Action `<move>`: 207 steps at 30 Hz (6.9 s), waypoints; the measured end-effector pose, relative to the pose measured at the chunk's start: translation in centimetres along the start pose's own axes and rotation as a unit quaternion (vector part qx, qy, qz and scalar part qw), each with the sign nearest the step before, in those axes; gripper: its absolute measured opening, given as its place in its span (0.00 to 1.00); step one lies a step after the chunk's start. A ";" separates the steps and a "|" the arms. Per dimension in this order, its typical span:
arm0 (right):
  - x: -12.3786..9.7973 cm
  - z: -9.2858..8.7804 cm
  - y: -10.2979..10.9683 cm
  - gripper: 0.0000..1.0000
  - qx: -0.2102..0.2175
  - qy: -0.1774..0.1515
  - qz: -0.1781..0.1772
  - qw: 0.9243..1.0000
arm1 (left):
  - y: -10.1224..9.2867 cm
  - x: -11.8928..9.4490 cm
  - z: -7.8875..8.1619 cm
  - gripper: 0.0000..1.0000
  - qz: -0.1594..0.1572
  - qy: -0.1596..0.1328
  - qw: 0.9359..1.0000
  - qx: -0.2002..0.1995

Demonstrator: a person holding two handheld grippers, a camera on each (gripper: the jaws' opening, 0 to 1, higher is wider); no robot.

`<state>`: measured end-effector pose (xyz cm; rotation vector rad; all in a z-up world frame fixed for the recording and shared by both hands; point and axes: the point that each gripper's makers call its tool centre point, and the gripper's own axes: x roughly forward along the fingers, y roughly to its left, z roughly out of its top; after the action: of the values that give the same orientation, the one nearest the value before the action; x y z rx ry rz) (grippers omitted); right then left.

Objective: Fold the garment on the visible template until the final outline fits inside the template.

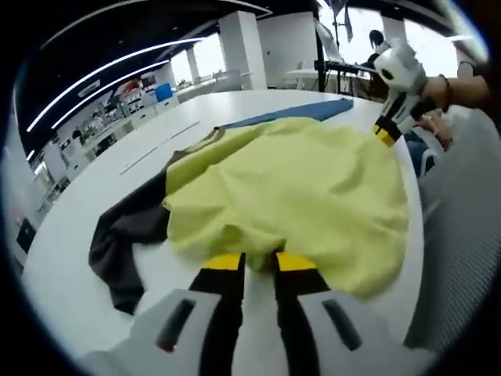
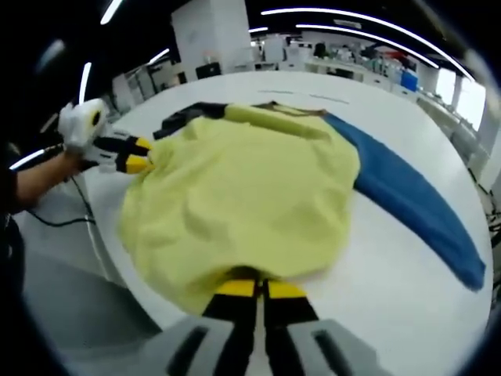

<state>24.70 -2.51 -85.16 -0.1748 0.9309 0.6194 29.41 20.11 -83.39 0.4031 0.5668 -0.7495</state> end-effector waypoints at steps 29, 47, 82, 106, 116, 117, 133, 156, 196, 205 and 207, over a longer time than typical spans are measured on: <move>-0.3 -0.3 -0.2 0.00 -0.013 0.000 -0.006 1.000 | 0.1 -1.3 0.8 0.00 0.006 0.045 0.998 0.050; -4.5 -1.8 -2.4 0.00 0.025 -0.016 -0.042 0.999 | 0.5 -7.1 -2.1 0.00 0.057 0.062 0.988 -0.129; -6.9 -7.1 -1.5 0.00 0.102 0.039 -0.067 0.992 | -4.5 -9.7 -7.7 0.00 0.042 0.196 0.953 -0.226; -7.3 -7.7 -2.0 0.01 0.111 0.044 -0.064 0.991 | -4.8 -10.3 -8.2 0.00 0.053 0.196 0.956 -0.211; -7.8 -3.3 -3.9 0.33 0.075 -0.070 -0.070 0.992 | -3.7 -10.3 -5.0 0.37 0.061 0.088 0.966 -0.236; -7.9 -2.8 -3.9 0.35 0.074 -0.077 -0.068 0.992 | -3.8 -10.3 -4.7 0.41 0.059 0.078 0.963 -0.251; -6.3 2.4 -6.3 0.68 0.029 -0.115 -0.045 0.992 | -1.2 -11.0 -0.7 0.99 0.088 -0.054 0.972 -0.212; 0.2 8.8 -13.9 0.26 -0.028 -0.091 -0.032 0.995 | -0.2 -11.0 0.1 0.99 0.082 -0.063 0.976 -0.191; 1.9 10.9 -15.3 0.00 -0.117 -0.104 -0.073 0.985 | -0.1 -10.4 -0.4 0.92 0.090 -0.050 0.979 -0.178; 1.5 10.4 -15.9 0.09 -0.049 -0.104 -0.075 0.990 | 0.7 -10.6 -1.2 0.97 0.098 -0.045 0.978 -0.177; 1.0 10.5 -16.4 0.18 -0.033 -0.108 -0.082 0.990 | 1.0 -10.6 -1.4 0.97 0.099 -0.045 0.978 -0.178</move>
<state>41.74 -11.22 -81.66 -0.2358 0.6808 0.5055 23.32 27.04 -77.90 0.0894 0.5542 -0.4601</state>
